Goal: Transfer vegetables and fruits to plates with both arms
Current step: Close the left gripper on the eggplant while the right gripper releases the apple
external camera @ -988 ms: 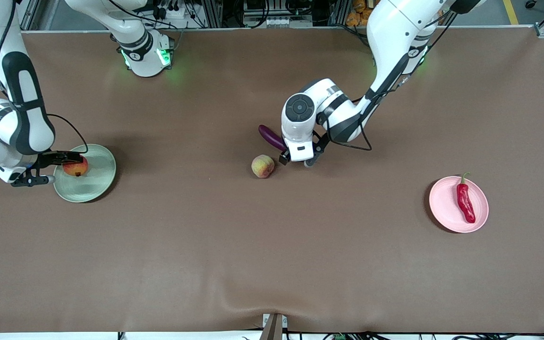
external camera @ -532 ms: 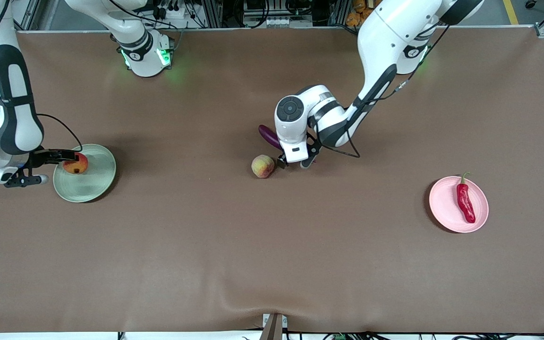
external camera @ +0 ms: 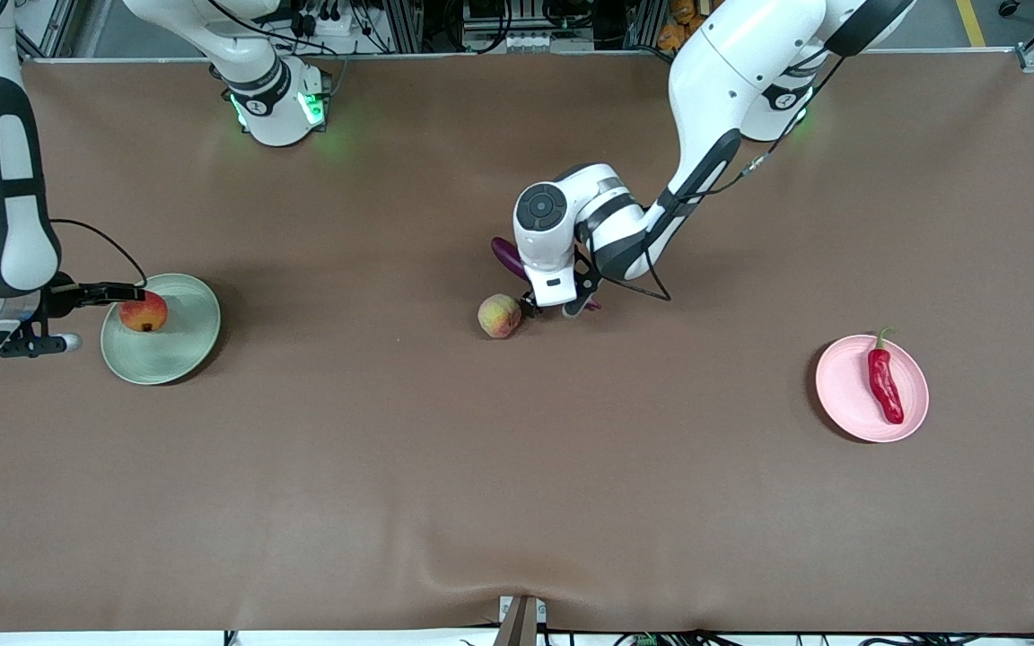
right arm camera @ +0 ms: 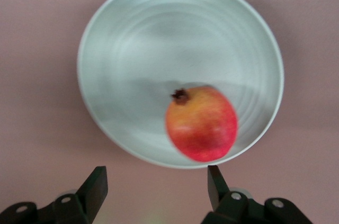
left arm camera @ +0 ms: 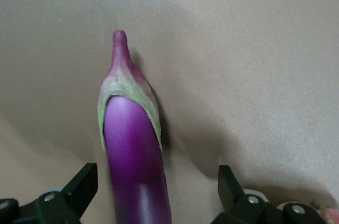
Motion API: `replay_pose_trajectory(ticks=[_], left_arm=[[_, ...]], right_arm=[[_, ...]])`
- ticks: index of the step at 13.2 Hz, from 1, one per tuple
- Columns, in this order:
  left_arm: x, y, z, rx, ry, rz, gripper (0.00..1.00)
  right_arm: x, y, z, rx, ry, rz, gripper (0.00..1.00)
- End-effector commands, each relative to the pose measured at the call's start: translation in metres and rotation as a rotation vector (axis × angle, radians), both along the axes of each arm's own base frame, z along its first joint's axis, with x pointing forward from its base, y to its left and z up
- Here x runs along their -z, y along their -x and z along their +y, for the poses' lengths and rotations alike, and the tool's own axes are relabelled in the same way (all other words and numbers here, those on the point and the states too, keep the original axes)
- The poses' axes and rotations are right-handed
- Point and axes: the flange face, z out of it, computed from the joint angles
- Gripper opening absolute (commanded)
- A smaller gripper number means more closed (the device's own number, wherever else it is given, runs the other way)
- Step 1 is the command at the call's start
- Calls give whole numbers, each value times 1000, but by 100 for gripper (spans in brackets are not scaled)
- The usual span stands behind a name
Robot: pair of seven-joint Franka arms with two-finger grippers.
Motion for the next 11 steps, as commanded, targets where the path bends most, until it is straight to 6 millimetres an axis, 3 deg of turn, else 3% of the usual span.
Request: replay_pose_trajectory(ticks=[1, 2, 3, 5, 8, 11], left_arm=[[2, 1, -5, 10, -20, -38, 62], [3, 0, -4, 9, -21, -39, 25], [2, 0, -5, 9, -18, -42, 10], [1, -1, -4, 10, -18, -45, 4], [-11, -10, 2, -3, -19, -57, 4], [-51, -12, 12, -2, -100, -47, 4]], right_arm=[[-28, -16, 42, 88, 7, 37, 100], [-35, -18, 53, 112, -28, 17, 100], [-36, -19, 61, 127, -63, 20, 100], [-41, -27, 97, 253, -91, 58, 100], [-55, -40, 177, 379, -29, 109, 100], [-53, -44, 239, 447, 20, 125, 100]])
